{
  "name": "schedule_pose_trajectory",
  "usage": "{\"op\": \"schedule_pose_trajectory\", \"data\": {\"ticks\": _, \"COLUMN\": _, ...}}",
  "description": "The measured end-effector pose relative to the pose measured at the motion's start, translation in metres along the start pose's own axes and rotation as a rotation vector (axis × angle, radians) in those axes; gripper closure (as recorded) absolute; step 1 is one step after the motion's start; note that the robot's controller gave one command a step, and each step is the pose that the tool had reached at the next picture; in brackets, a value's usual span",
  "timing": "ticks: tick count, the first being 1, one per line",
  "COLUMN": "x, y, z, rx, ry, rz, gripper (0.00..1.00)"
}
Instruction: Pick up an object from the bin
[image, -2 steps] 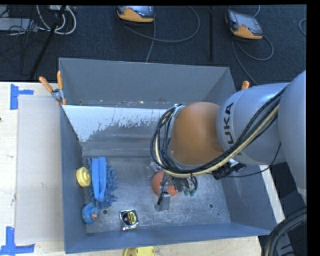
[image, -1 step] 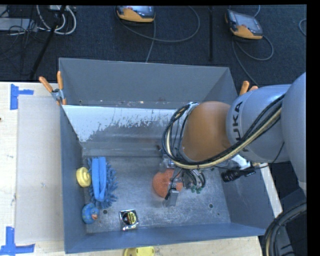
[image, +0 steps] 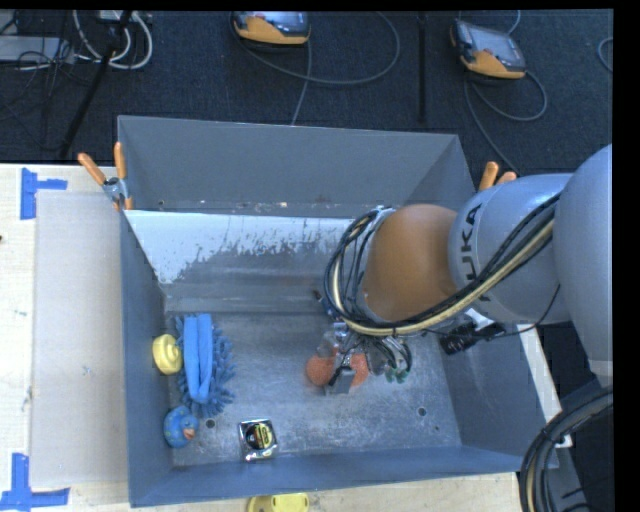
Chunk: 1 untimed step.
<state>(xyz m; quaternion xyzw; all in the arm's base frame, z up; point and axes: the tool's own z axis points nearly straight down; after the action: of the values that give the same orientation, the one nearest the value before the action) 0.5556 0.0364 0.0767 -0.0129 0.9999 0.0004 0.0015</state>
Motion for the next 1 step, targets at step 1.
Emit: {"op": "schedule_pose_trajectory", "data": {"ticks": 1, "x": 0.0, "y": -0.0001, "z": 0.0, "rx": 0.0, "ry": 0.0, "rz": 0.001, "gripper": 1.0}}
